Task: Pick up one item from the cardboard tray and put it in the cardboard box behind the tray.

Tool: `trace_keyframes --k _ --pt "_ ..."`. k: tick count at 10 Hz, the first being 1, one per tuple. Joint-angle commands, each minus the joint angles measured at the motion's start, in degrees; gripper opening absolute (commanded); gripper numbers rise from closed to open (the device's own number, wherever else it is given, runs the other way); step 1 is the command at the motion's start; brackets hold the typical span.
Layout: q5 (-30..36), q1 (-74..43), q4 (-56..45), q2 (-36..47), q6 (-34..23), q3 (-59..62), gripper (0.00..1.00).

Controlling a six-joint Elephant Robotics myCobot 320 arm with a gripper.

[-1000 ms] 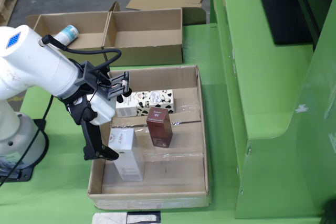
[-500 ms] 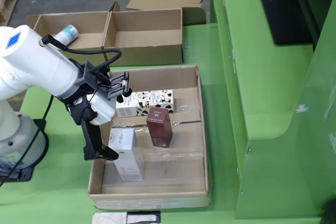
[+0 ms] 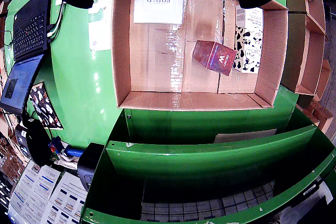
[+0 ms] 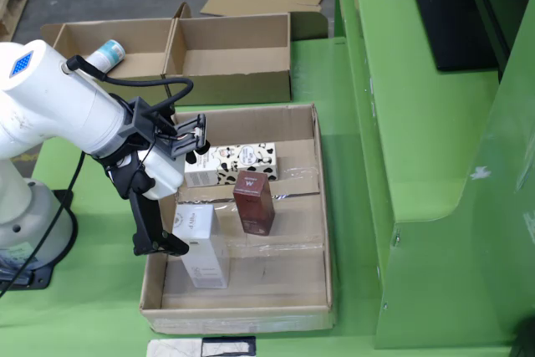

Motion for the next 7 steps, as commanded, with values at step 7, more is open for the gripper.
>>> trace_keyframes --k 7 --pt "-0.3 0.8 2.1 0.6 0.1 0.4 1.0"
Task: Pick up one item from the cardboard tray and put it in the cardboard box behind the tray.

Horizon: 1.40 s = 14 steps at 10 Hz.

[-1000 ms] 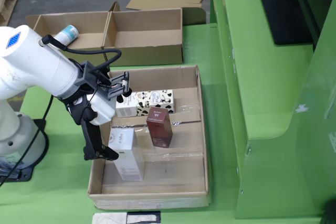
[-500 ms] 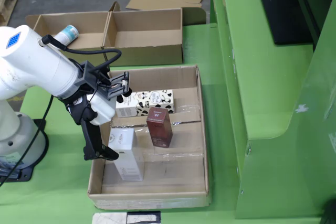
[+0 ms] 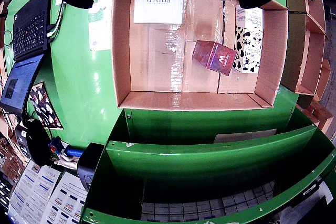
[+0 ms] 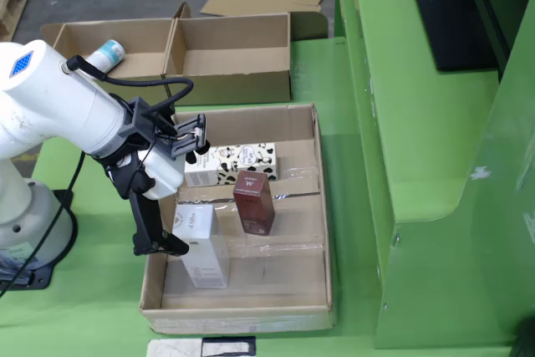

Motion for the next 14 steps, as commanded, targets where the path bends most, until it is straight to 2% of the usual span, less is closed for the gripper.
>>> trace_keyframes --k 1,7,14 --pt "-0.3 0.8 2.1 0.6 0.1 0.4 1.0" --pt "-2.3 5.6 3.5 -0.3 3.2 -4.0 1.0" --pt "-1.5 5.2 2.8 -3.5 3.3 -2.0 1.0"
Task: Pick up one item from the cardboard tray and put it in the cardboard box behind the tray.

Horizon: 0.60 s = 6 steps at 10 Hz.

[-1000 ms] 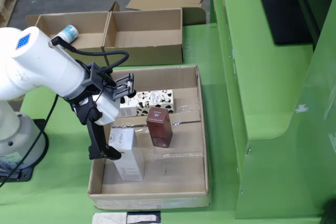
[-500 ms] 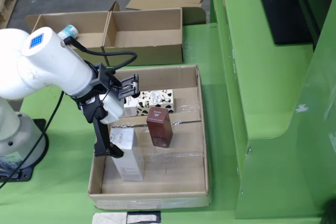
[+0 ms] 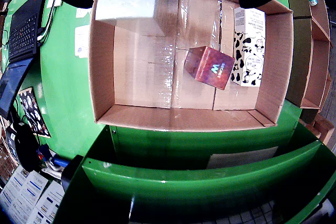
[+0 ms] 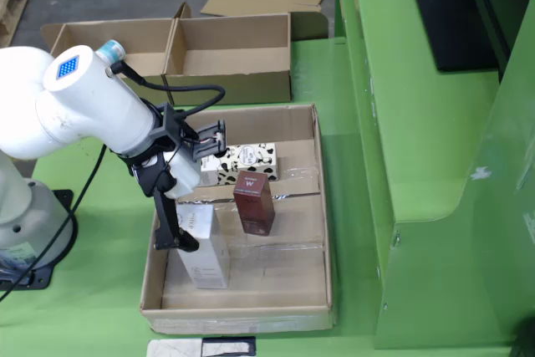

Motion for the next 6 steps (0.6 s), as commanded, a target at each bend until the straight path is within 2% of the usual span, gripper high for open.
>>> trace_keyframes --k 1,6 --pt "0.3 -0.8 0.0 -1.1 0.1 4.0 1.0" --pt "1.9 -4.8 0.1 -4.5 -1.4 7.3 1.0"
